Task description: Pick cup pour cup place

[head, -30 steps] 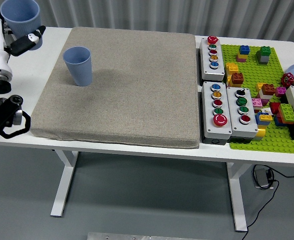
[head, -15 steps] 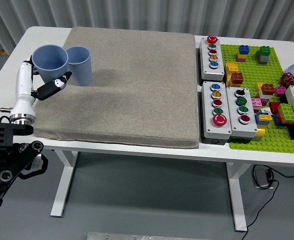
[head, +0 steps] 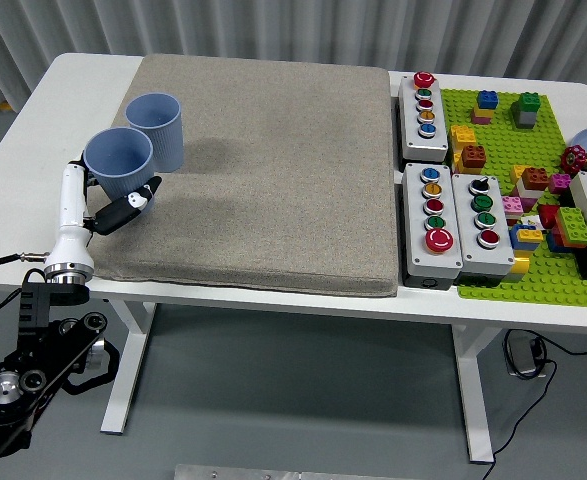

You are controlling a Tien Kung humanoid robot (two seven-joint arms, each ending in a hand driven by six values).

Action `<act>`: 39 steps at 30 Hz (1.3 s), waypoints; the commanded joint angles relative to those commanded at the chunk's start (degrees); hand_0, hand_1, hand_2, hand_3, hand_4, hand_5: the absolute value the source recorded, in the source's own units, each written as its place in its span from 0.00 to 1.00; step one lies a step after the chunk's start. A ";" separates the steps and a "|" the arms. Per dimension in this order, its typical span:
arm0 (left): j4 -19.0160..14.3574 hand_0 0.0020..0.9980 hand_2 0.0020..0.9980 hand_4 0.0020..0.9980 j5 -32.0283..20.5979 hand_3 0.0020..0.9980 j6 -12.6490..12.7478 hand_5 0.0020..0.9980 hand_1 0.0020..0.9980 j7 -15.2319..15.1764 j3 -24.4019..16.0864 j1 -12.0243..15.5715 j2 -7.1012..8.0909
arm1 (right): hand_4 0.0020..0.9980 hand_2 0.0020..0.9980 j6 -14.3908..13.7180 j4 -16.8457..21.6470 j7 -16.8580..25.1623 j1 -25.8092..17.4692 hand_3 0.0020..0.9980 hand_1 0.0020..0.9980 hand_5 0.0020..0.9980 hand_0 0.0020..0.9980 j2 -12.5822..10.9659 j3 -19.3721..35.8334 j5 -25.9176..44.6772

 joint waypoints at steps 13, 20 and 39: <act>4.65 0.51 0.52 0.71 -8.60 0.53 0.00 0.16 0.52 -6.70 0.86 -1.45 -1.46 | 0.00 0.58 -0.08 -0.01 0.04 -0.12 0.59 0.60 0.13 0.68 0.30 -0.26 0.11; 7.24 0.51 0.52 0.71 -10.51 0.53 0.00 0.16 0.52 -7.91 1.61 -2.88 -2.10 | 0.00 0.58 -0.03 -0.03 0.01 -0.35 0.59 0.60 0.13 0.68 0.25 -0.82 0.38; 13.30 0.55 0.58 0.74 -13.14 0.56 0.00 0.20 0.56 -10.20 5.59 -5.90 -3.83 | 0.00 0.58 0.08 -0.03 -0.04 -0.52 0.59 0.61 0.13 0.68 0.24 -1.00 0.47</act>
